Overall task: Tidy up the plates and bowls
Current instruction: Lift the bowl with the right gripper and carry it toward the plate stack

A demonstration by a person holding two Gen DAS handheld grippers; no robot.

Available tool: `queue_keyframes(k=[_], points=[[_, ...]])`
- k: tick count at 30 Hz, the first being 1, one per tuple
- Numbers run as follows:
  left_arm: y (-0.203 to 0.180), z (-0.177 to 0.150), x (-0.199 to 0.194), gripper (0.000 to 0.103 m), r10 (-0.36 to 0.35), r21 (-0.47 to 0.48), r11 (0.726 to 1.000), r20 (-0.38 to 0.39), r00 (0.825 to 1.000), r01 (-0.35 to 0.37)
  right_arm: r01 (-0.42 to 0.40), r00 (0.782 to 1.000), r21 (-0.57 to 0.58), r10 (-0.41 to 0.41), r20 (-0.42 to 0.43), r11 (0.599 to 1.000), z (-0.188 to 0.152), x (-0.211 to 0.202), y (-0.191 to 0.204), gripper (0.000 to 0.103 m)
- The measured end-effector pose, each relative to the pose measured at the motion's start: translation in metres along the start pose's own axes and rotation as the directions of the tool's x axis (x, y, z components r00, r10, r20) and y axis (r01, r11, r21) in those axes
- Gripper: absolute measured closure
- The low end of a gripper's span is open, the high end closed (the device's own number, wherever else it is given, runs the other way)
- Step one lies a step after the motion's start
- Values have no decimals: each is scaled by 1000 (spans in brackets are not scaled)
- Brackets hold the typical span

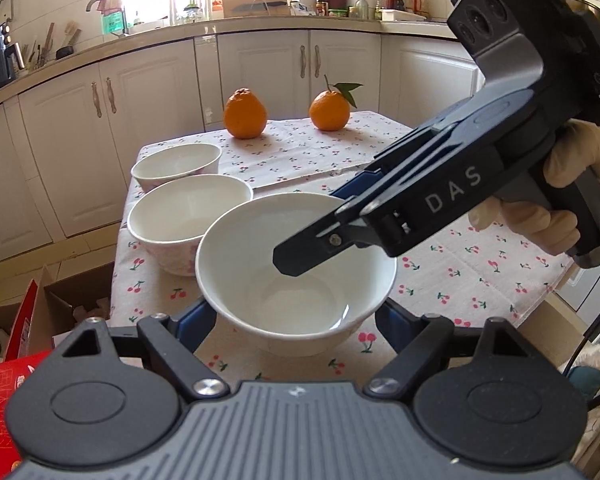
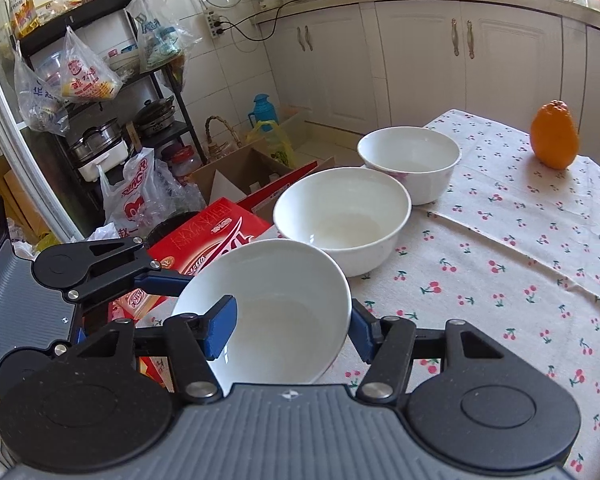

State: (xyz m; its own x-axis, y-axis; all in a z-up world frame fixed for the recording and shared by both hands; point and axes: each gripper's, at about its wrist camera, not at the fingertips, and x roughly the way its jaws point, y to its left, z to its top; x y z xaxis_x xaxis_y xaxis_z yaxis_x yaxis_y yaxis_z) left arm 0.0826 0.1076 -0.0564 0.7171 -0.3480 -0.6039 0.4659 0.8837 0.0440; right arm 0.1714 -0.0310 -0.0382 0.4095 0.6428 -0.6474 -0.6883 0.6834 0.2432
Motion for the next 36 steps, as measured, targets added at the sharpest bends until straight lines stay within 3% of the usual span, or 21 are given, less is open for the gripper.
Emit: queue_keyframes(k=[19,36], points=[[-57,34,49,17,-143,95,985,-10,990,144,173,982,122,-180,55,977,-35,-55,-52,38],[-69,40,70,17,-161,99,981,-47,986,165,184,980,177,-195,46,967,-49,-57,-75,38]])
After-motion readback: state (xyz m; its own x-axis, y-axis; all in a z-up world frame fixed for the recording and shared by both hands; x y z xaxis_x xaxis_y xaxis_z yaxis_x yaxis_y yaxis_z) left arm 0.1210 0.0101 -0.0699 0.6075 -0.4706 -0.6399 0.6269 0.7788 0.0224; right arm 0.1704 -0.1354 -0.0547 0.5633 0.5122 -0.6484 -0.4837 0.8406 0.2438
